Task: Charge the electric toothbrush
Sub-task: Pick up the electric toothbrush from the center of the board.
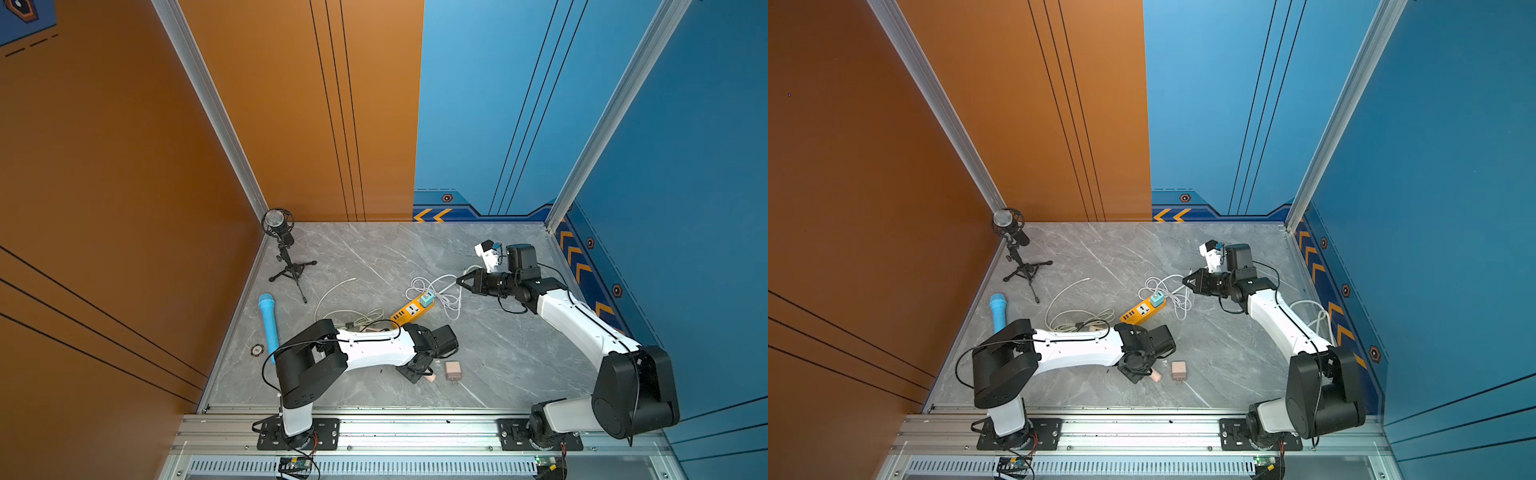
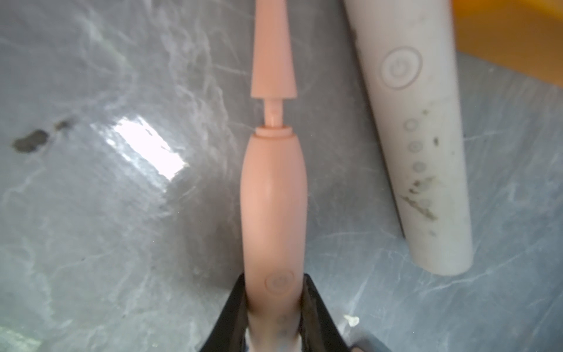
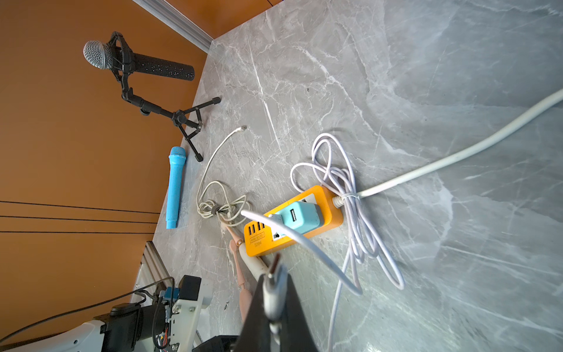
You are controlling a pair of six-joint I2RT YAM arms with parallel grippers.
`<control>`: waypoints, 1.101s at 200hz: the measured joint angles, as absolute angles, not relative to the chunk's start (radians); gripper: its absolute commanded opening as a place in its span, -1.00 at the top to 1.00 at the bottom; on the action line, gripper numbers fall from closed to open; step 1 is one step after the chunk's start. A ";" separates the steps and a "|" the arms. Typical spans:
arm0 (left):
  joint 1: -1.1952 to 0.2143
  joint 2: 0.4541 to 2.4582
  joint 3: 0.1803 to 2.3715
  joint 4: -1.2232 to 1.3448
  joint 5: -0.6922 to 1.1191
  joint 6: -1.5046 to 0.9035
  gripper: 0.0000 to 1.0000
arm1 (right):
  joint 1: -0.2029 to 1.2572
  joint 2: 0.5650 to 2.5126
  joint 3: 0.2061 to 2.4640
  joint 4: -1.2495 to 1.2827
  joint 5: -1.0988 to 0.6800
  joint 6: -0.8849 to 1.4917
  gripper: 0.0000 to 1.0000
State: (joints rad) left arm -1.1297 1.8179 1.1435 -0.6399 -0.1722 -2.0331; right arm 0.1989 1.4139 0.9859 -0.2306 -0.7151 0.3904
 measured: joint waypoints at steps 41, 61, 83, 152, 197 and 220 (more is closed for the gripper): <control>-1.136 1.795 1.119 -0.640 -0.178 -2.032 0.90 | 0.210 1.402 0.986 -0.231 -0.715 0.390 1.00; -1.147 1.750 1.087 -0.648 -0.197 -2.032 0.96 | 0.210 1.379 0.986 -0.232 -0.714 0.390 1.00; -1.164 1.666 1.060 -0.657 -0.224 -2.024 1.00 | 0.210 1.337 0.986 -0.233 -0.711 0.390 1.00; -1.065 1.362 1.084 -0.666 -0.352 -1.697 1.00 | 0.180 1.210 0.986 -0.259 -0.780 0.398 1.00; -0.806 1.321 1.330 -0.648 -0.336 -1.266 1.00 | 0.181 1.115 0.949 -0.307 -0.865 0.390 1.00; -0.733 1.373 1.443 -0.573 -0.228 -1.089 1.00 | 0.183 1.077 0.926 -0.338 -0.896 0.390 1.00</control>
